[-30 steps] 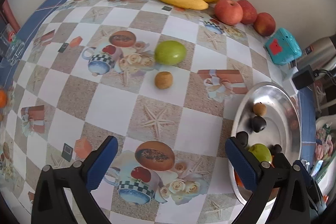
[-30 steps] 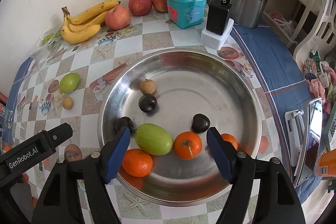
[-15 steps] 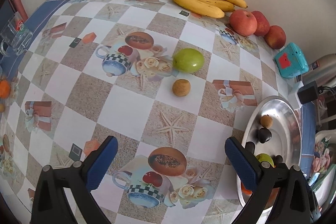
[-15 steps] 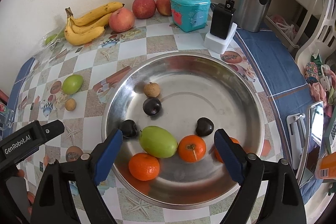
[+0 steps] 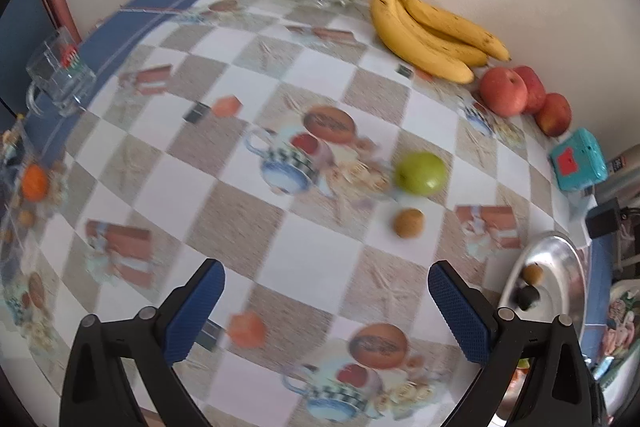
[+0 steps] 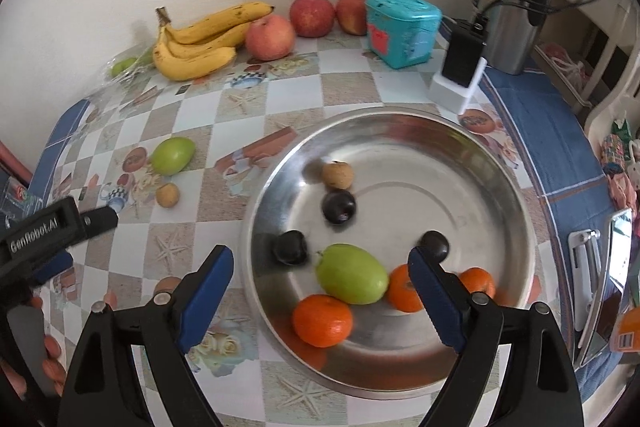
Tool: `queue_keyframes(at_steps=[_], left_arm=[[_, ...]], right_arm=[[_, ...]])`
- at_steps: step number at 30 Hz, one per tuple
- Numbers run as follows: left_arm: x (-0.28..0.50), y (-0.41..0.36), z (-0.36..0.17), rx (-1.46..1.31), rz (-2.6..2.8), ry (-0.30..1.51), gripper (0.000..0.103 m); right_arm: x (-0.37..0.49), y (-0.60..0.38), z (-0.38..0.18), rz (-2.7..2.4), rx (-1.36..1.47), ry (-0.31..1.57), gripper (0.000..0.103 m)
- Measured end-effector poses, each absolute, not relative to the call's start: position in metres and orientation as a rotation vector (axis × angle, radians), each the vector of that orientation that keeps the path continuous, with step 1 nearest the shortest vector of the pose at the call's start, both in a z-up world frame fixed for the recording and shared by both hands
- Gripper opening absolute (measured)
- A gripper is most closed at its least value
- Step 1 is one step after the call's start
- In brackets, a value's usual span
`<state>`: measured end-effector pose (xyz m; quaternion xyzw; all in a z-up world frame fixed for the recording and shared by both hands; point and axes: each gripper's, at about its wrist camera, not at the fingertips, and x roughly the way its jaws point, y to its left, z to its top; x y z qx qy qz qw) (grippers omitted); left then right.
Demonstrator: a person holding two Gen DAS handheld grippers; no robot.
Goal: Organize fruits
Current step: 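Move both open tools away from the bowl toward the kiwi and pear, then lower the left tool onto the brown kiwi and close it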
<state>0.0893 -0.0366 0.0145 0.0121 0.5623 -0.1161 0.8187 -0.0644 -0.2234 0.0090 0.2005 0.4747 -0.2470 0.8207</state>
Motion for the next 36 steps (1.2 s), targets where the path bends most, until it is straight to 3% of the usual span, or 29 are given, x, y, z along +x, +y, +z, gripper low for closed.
queue_keyframes(at_steps=[16, 36], left_arm=[[0.128, 0.017, 0.029, 0.037, -0.108, 1.092, 0.103], [0.132, -0.034, 0.008, 0.056, -0.322, 1.090, 0.103]], right_arm=[[-0.026, -0.178, 0.010, -0.354, 0.335, 0.972, 0.089], [-0.002, -0.182, -0.006, -0.361, 0.322, 0.982, 0.089]])
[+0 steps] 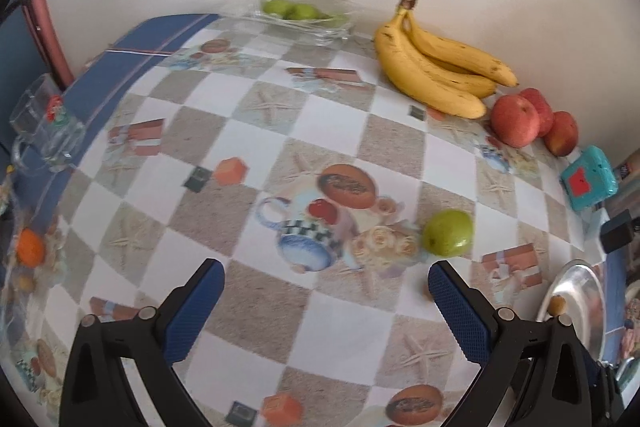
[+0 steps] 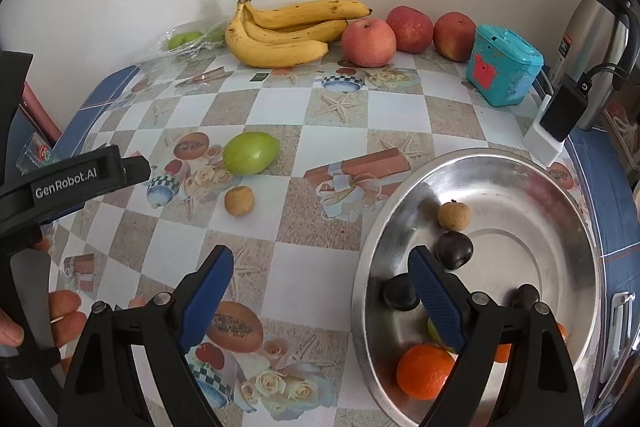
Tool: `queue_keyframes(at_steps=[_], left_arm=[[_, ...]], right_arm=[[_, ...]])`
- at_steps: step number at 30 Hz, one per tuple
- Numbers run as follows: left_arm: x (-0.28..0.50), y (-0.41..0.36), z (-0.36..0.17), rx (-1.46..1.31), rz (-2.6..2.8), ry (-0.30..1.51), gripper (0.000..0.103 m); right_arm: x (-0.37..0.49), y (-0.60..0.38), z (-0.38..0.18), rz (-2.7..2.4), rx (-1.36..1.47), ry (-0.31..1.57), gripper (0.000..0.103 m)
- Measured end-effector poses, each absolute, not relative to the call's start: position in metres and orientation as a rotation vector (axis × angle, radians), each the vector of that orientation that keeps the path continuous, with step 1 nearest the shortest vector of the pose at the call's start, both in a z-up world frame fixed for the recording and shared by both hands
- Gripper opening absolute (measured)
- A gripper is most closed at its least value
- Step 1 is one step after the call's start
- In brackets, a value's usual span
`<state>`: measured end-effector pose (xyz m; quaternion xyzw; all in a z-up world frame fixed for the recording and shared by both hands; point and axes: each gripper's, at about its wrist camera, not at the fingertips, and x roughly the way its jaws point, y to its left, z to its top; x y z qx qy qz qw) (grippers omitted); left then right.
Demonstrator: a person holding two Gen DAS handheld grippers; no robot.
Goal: Organize fruits
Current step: 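Lower the left tool onto the brown kiwi and close it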
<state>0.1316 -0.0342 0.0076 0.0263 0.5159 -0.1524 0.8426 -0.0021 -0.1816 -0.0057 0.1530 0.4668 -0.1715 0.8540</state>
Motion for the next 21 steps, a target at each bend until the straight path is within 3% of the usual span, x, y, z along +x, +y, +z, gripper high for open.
queue_keyframes(at_steps=[13, 21], left_arm=[[0.126, -0.068, -0.009, 0.049, -0.429, 1.110, 0.102], [0.118, -0.086, -0.028, 0.070, -0.482, 1.158, 0.081]], right_arm=[[0.002, -0.208, -0.005, -0.407, 0.378, 0.946, 0.089], [-0.003, -0.222, -0.008, -0.435, 0.425, 0.940, 0.089]])
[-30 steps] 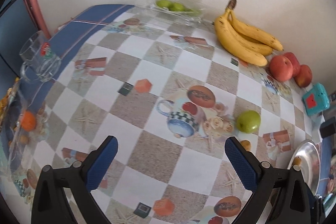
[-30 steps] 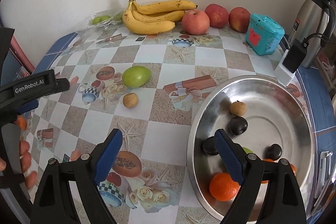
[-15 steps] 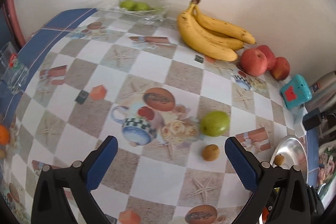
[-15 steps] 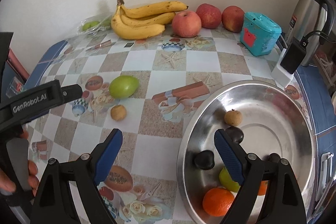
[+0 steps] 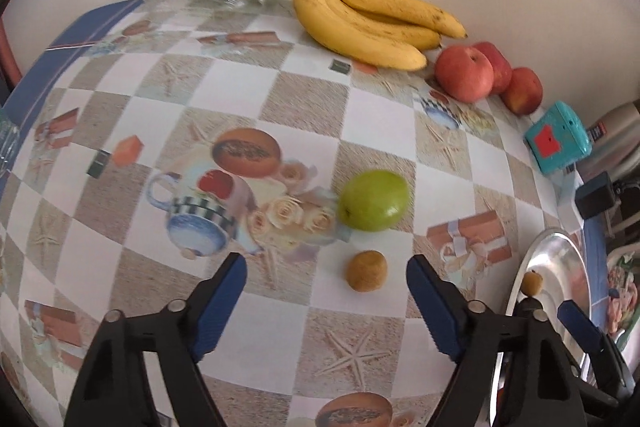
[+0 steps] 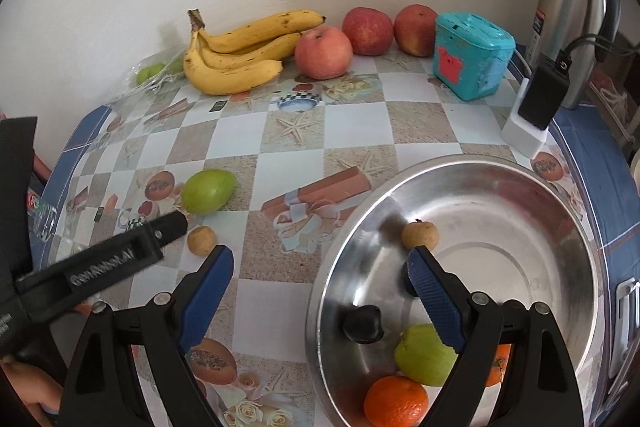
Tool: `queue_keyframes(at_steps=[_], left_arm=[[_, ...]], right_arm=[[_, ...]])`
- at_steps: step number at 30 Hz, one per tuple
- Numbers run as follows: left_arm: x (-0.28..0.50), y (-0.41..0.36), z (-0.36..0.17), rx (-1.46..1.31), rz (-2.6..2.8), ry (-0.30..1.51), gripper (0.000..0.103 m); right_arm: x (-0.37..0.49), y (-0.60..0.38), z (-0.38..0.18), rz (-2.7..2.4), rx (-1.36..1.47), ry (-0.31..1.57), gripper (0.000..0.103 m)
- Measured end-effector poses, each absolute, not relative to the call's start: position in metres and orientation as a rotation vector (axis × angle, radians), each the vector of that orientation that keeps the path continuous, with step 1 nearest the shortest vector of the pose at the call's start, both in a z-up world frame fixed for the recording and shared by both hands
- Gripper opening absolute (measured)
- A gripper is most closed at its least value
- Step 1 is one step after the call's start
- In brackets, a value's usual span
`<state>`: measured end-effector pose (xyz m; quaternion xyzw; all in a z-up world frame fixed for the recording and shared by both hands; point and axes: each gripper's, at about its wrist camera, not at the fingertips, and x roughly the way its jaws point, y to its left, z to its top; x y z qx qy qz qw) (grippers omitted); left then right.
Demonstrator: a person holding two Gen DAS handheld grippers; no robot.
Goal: Organize fruits
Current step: 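Lower the left tool onto the brown kiwi and close it, then close the right tool on the green pear while the left tool holds the kiwi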
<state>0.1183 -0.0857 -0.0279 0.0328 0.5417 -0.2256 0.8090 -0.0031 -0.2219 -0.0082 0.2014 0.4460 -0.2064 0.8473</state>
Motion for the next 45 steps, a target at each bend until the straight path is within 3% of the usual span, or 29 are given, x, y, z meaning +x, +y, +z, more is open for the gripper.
queue_keyframes(at_steps=[14, 45], left_arm=[[0.111, -0.101, -0.038, 0.082, -0.554, 1.176, 0.024], [0.153, -0.024, 0.039, -0.144, -0.391, 1.009, 0.024]], right_arm=[[-0.007, -0.225, -0.009, -0.445, 0.436, 0.942, 0.089], [0.010, -0.196, -0.002, -0.380, 0.348, 0.940, 0.089]])
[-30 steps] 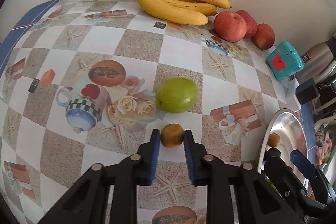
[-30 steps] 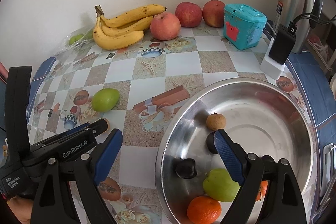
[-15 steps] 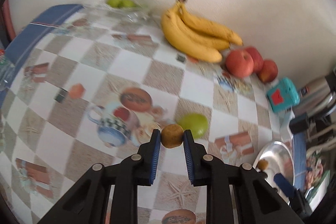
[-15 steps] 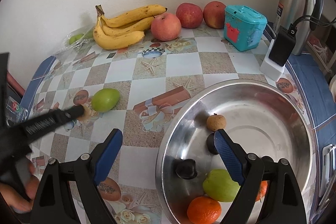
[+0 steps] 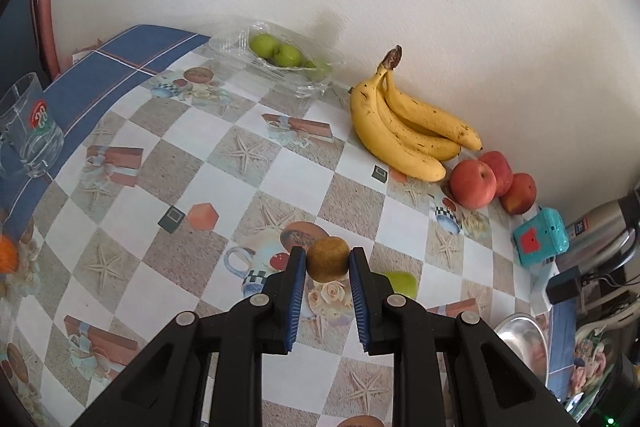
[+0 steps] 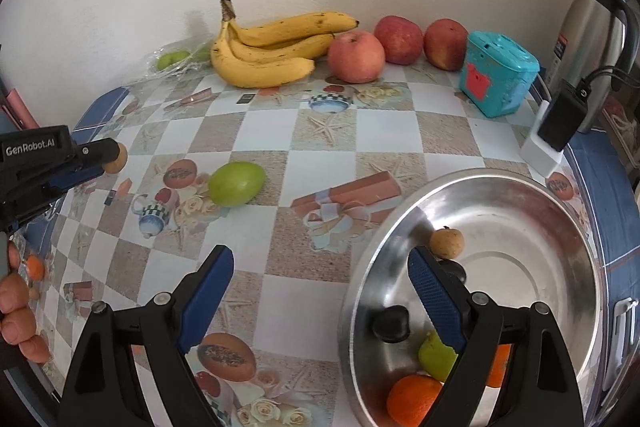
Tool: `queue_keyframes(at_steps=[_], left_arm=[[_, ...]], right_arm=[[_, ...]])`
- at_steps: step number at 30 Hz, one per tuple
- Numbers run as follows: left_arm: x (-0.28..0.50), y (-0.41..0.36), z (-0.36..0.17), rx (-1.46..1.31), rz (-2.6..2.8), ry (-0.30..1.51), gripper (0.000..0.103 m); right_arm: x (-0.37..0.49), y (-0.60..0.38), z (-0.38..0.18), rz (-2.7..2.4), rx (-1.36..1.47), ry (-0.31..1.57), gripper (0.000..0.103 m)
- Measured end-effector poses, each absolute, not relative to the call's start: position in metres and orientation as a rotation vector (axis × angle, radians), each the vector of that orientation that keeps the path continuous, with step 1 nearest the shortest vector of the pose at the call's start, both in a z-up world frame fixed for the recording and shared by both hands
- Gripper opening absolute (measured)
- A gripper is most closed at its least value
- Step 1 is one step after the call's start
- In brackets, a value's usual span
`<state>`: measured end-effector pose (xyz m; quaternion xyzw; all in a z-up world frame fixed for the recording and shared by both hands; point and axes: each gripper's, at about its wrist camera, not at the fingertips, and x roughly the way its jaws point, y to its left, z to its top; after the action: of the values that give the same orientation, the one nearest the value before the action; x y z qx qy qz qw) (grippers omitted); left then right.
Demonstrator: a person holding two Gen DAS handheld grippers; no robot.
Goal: Organize fruits
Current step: 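Close the right tool on the green pear while the left tool holds the kiwi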
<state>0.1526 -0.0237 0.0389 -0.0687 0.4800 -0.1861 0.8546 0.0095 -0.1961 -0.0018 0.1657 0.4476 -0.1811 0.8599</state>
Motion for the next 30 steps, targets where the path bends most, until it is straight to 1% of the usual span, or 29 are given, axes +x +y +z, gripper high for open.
queue_keyframes(at_steps=[8, 23, 24, 26, 30], left_arm=[[0.163, -0.013, 0.034, -0.177, -0.374, 1.019, 0.024], [0.191, 0.007, 0.015, -0.212, -0.340, 1.053, 0.024], [0.192, 0.009, 0.014, -0.212, -0.337, 1.054, 0.024], [0.195, 0.012, 0.012, -0.218, -0.332, 1.058, 0.024], [0.199, 0.015, 0.008, -0.227, -0.328, 1.064, 0.024]], right_arm=[[0.026, -0.182, 0.002, -0.336, 0.294, 0.937, 0.089], [0.079, -0.175, -0.017, -0.304, 0.235, 0.994, 0.089], [0.082, -0.176, -0.019, -0.302, 0.238, 0.999, 0.089], [0.089, -0.177, -0.023, -0.299, 0.246, 1.003, 0.084], [0.103, -0.182, -0.030, -0.279, 0.285, 1.011, 0.083]])
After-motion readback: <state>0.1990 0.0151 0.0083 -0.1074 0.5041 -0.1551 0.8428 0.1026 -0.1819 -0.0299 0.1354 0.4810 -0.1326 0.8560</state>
